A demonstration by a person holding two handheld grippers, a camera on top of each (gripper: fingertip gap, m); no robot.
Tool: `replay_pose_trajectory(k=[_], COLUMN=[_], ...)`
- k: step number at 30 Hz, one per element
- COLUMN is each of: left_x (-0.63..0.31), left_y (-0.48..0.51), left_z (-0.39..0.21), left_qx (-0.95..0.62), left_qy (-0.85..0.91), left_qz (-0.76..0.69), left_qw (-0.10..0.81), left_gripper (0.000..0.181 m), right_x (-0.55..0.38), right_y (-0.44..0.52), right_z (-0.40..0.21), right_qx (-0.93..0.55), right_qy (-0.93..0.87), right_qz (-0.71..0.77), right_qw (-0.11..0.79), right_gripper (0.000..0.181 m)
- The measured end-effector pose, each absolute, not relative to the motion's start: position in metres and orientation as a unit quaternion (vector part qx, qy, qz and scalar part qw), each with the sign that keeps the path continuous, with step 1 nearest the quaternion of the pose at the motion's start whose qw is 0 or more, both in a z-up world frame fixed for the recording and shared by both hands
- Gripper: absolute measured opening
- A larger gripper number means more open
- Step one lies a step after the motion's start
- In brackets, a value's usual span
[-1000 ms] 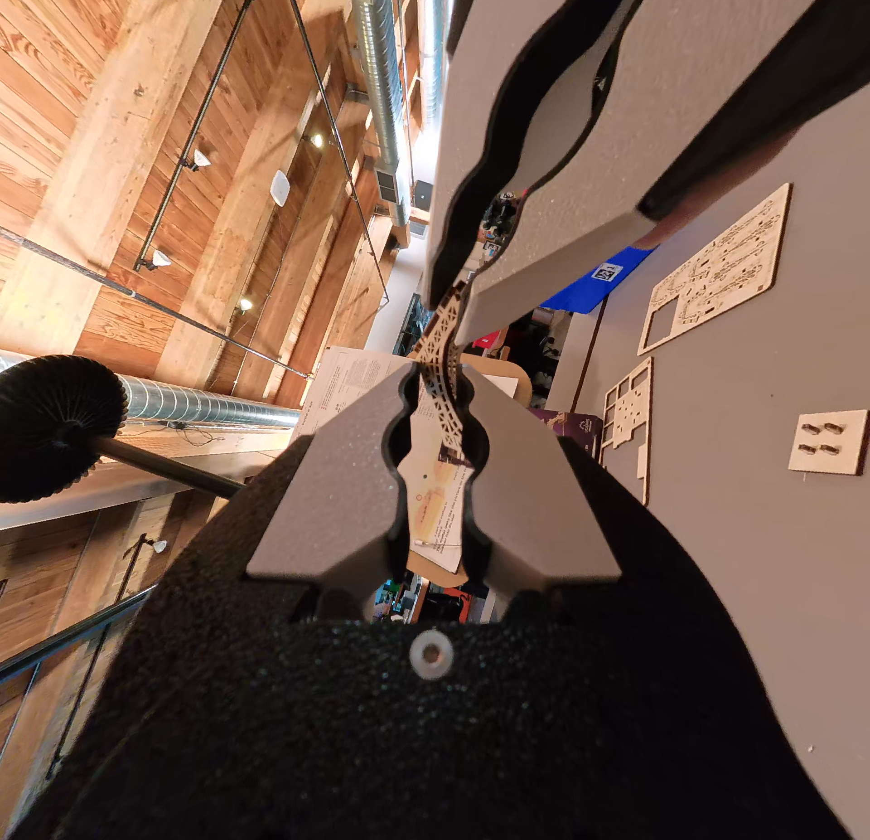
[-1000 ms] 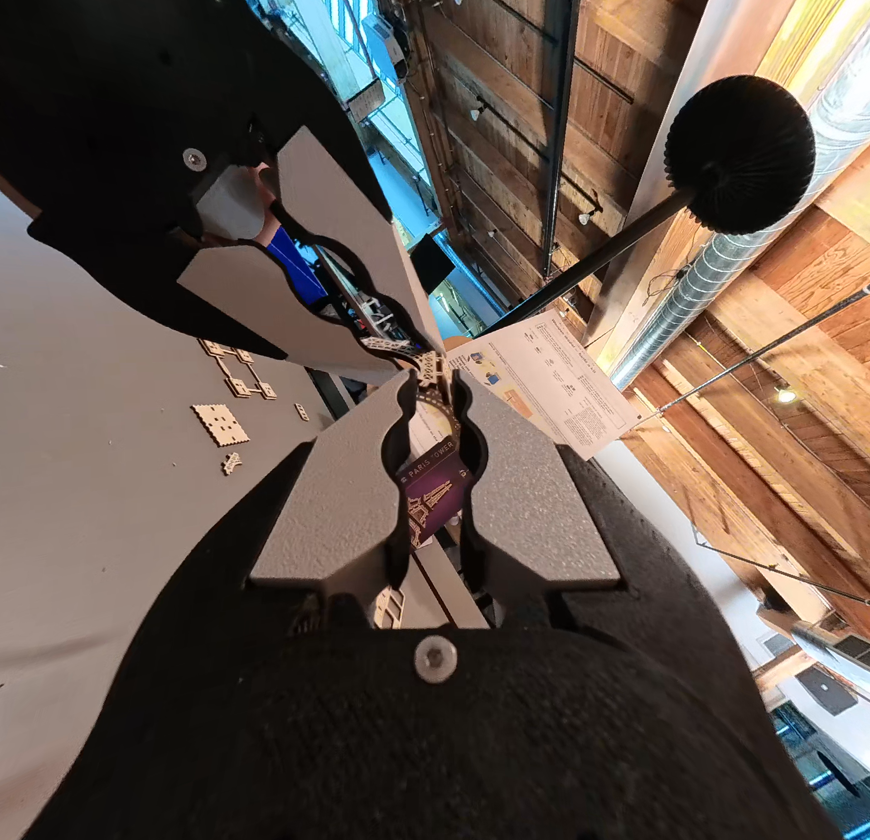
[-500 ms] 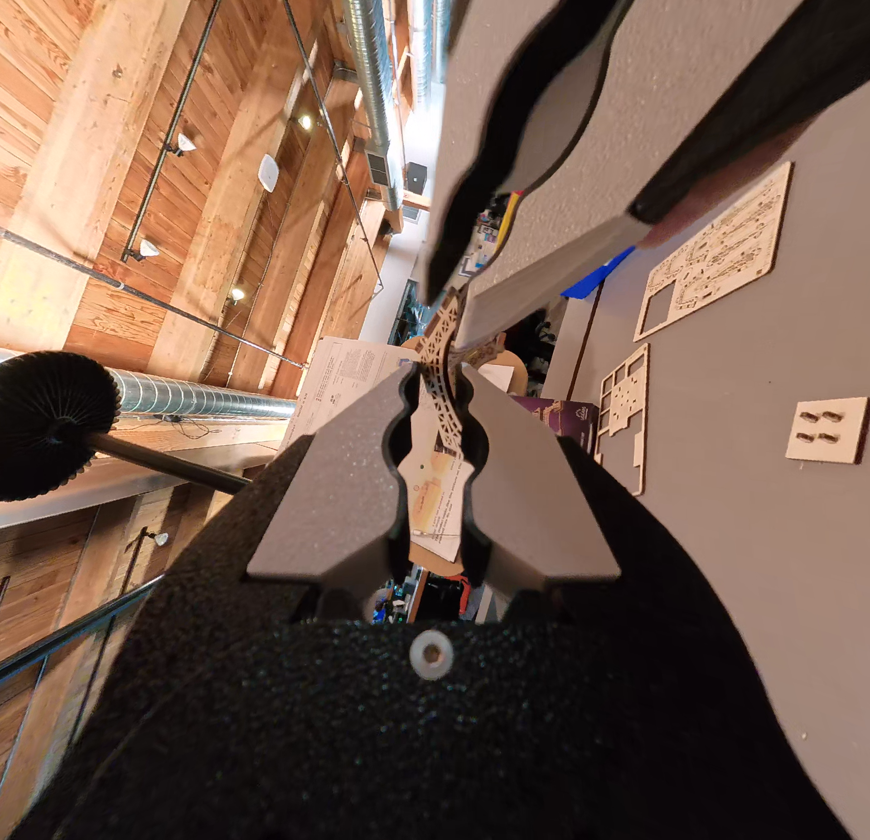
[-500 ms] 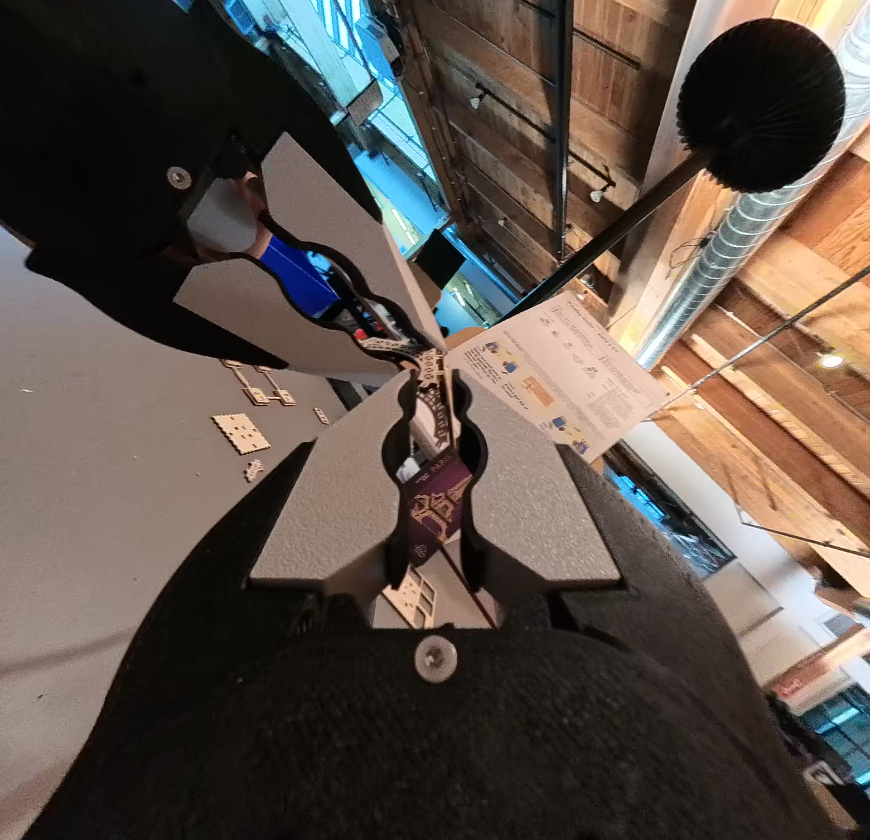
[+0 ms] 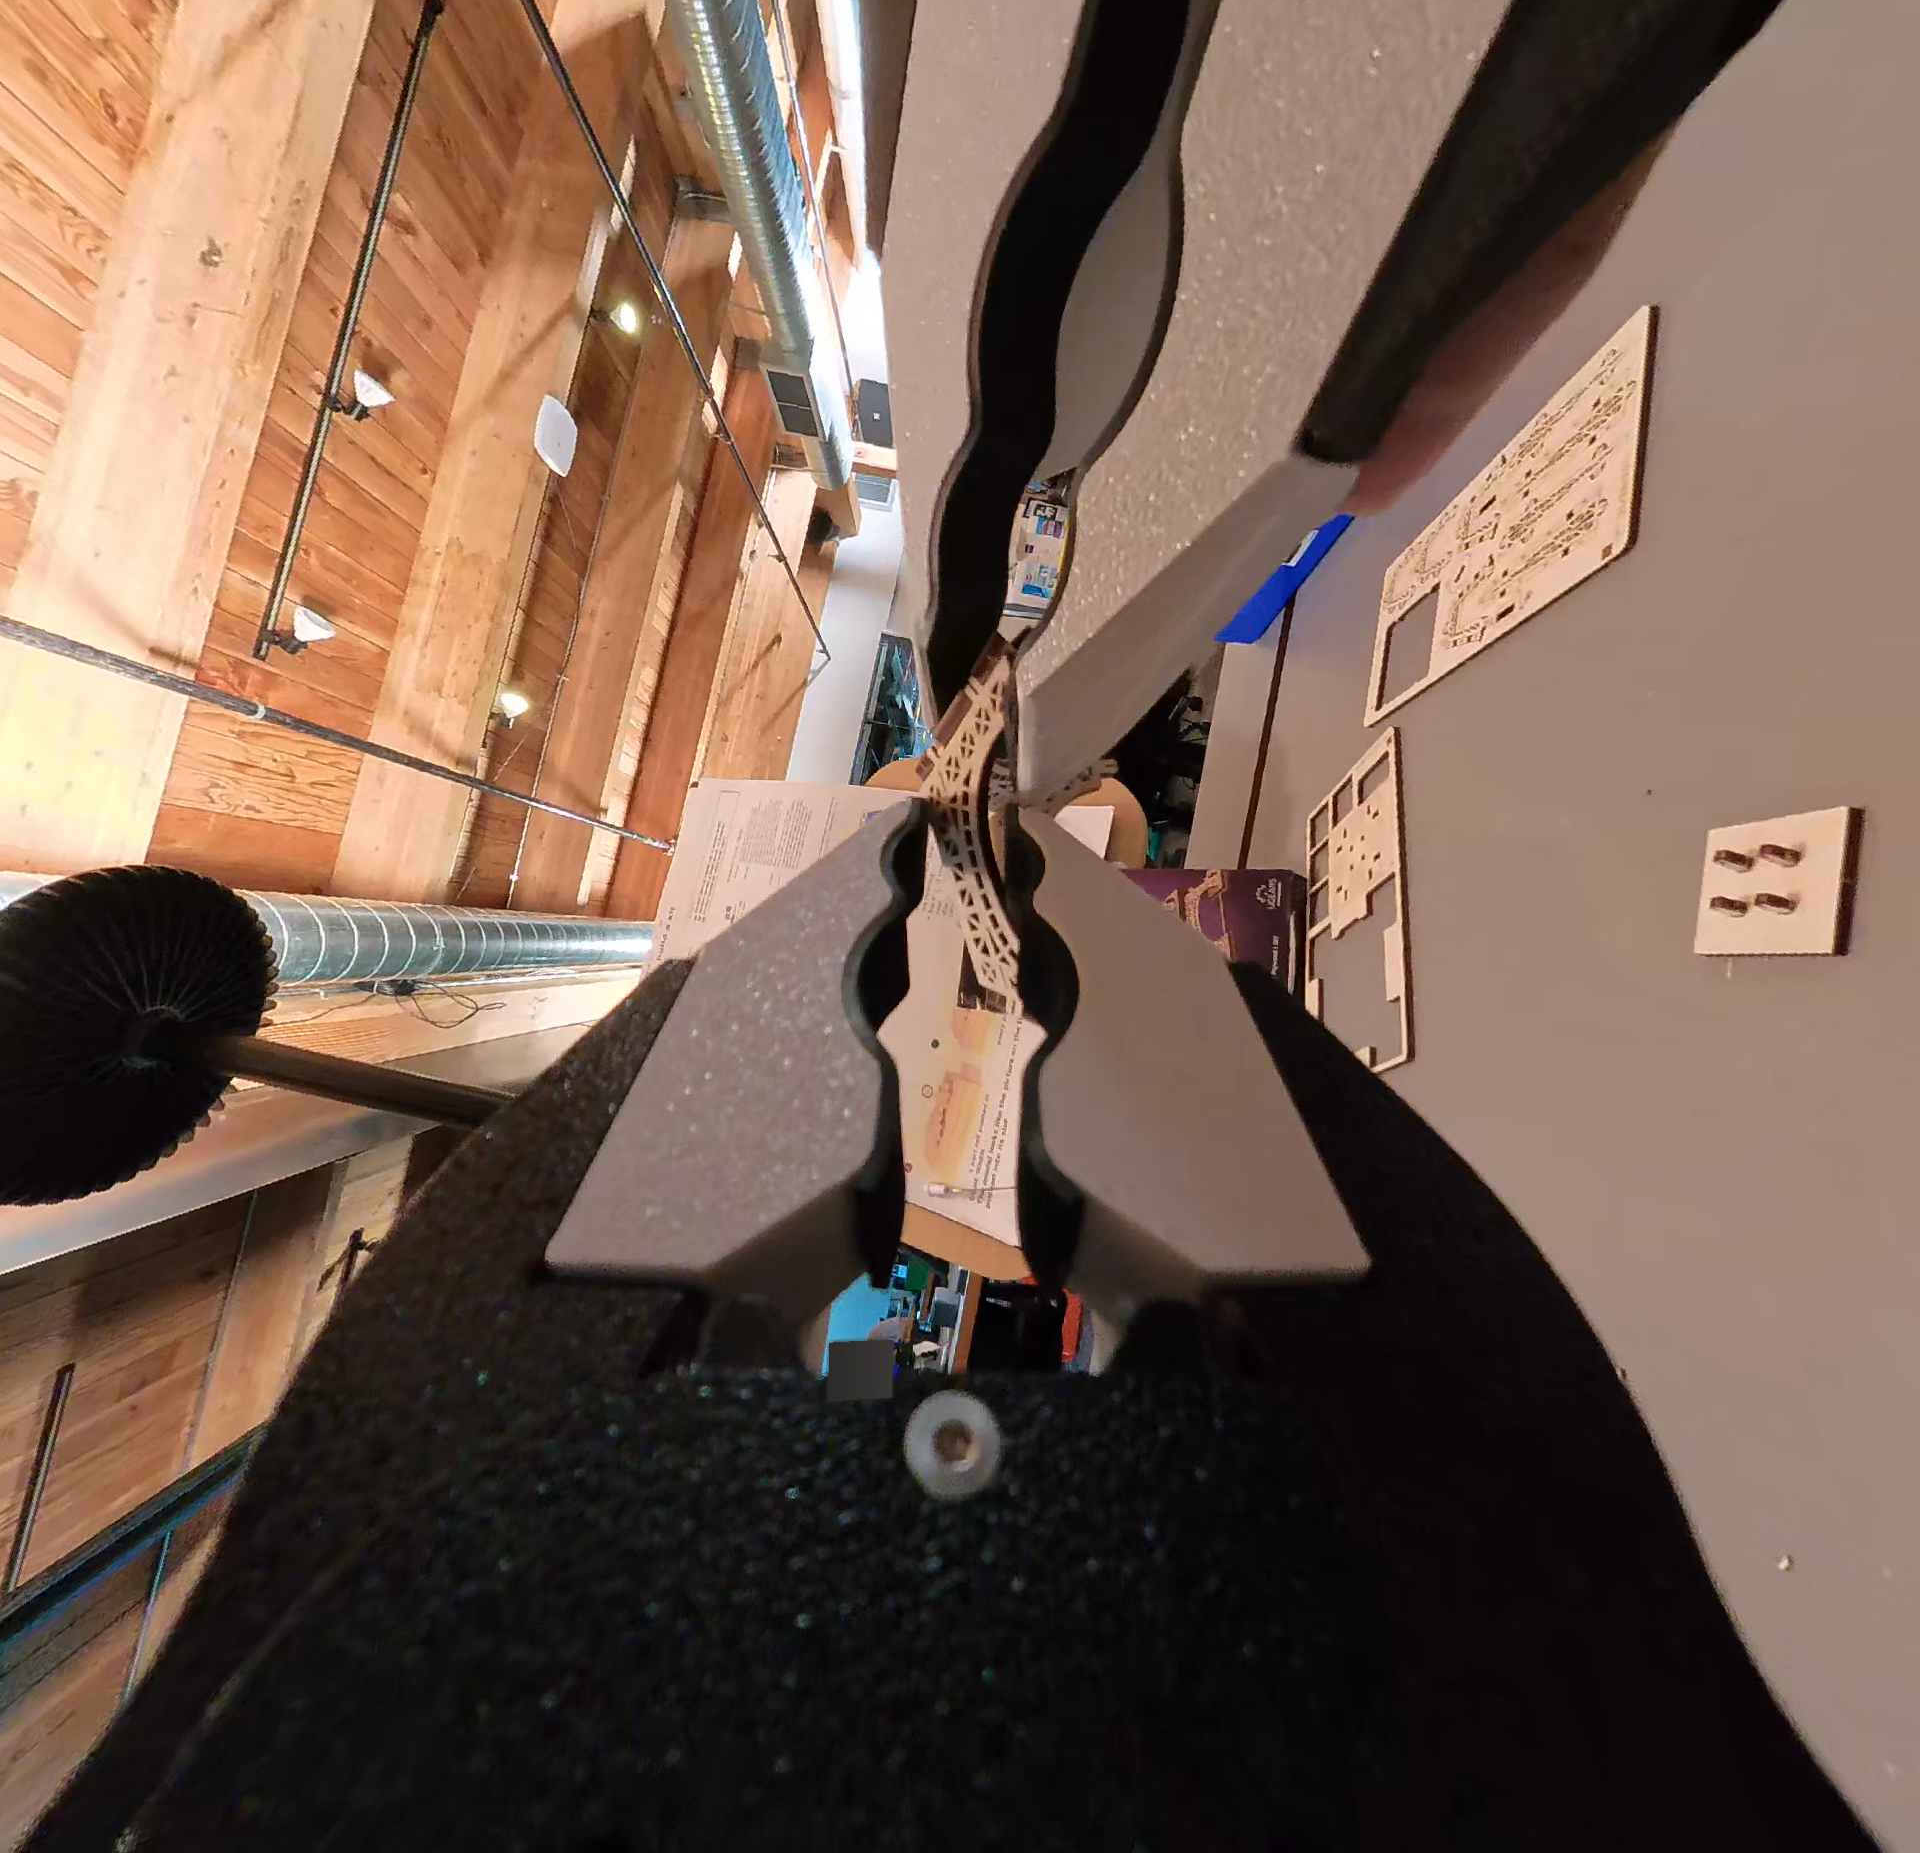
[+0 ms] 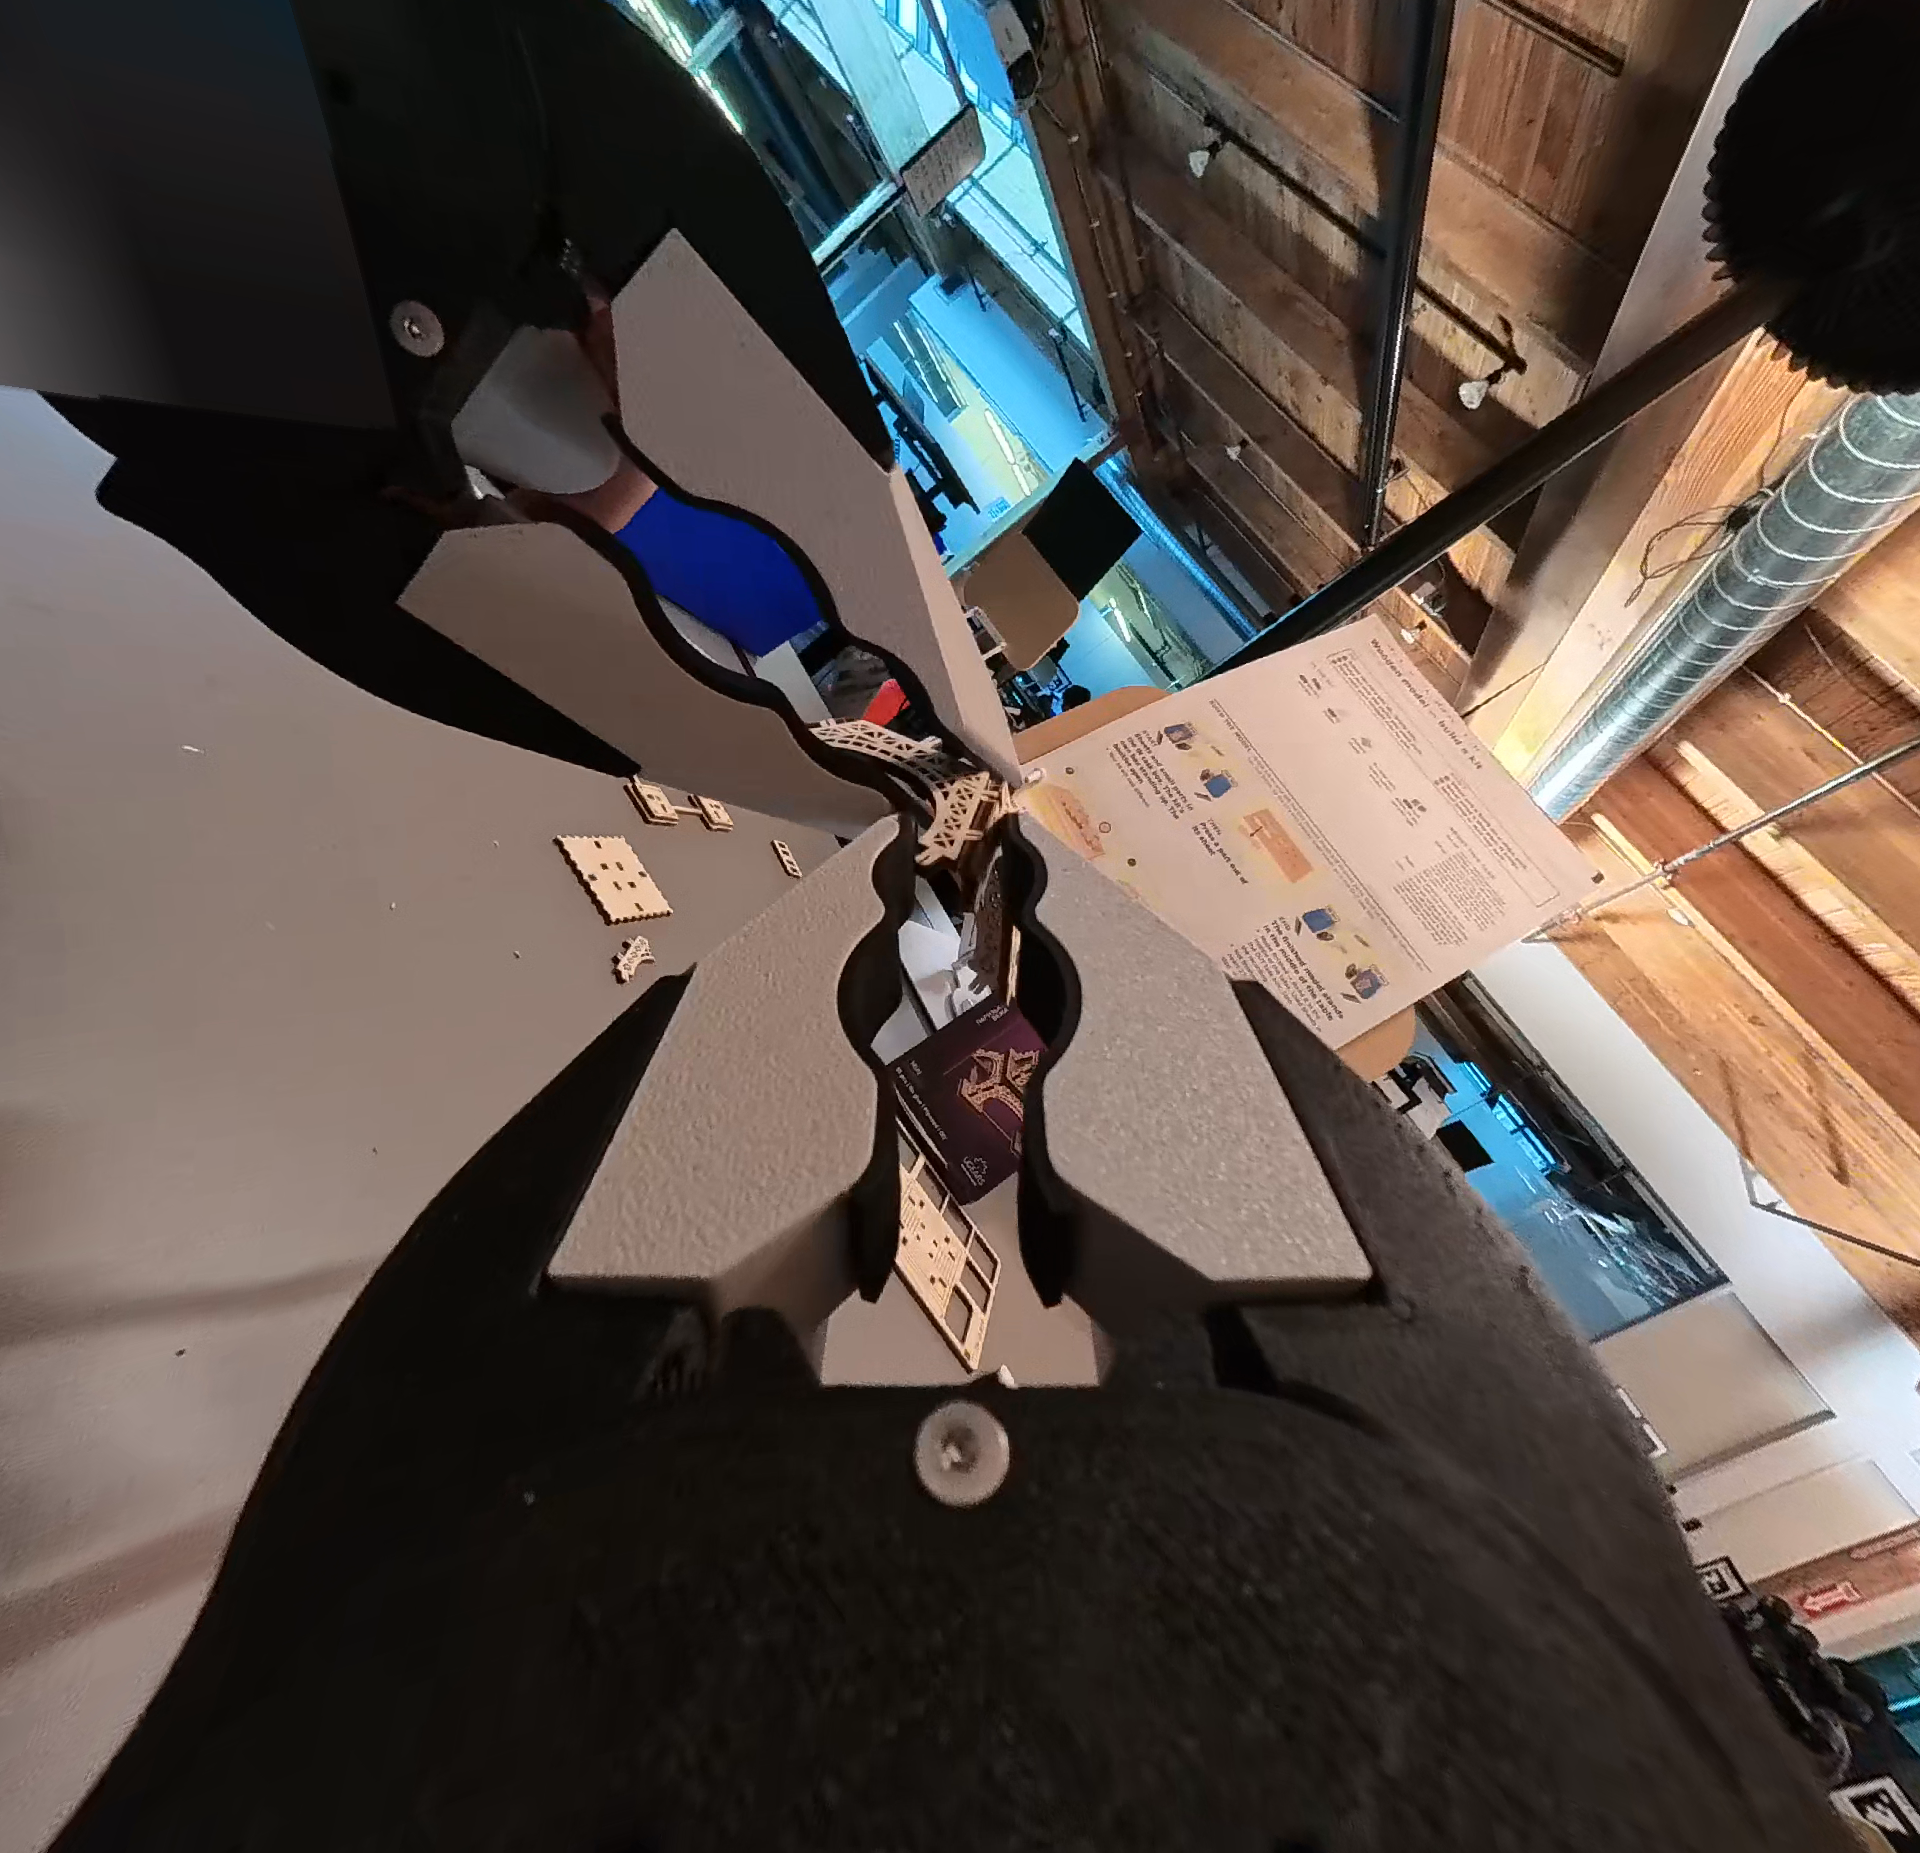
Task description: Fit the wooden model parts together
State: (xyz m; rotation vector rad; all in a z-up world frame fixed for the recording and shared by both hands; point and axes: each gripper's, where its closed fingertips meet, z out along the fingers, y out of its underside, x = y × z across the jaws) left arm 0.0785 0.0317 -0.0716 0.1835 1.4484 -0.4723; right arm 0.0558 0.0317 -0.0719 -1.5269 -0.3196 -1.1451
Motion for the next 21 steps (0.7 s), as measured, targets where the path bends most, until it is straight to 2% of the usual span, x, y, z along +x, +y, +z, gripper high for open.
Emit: replay_pose_trajectory(k=[12,19,21], left_x=[0.0827,0.084,0.0842], left_y=[0.0348,0.0359,0.0358], left_z=[-0.0737,-0.0787,-0.0785], left_qx=[0.074,0.066,0.065], left_qy=[0.665,0.681,0.682], left_qz=[-0.207,-0.211,-0.21], left_qw=[0.714,0.698,0.698], left_gripper=[0.011,0.01,0.01], right_x=[0.0597,0.062,0.0607], right_y=[0.0335,0.0315,0.0331], right_z=[-0.0744,-0.0734,-0.0761], right_qx=[-0.648,-0.633,-0.638], right_qy=[-0.128,-0.128,-0.136], right_qz=[-0.509,-0.53,-0.527], right_qw=[0.552,0.549,0.544], right_gripper=[0.011,0.021,0.014])
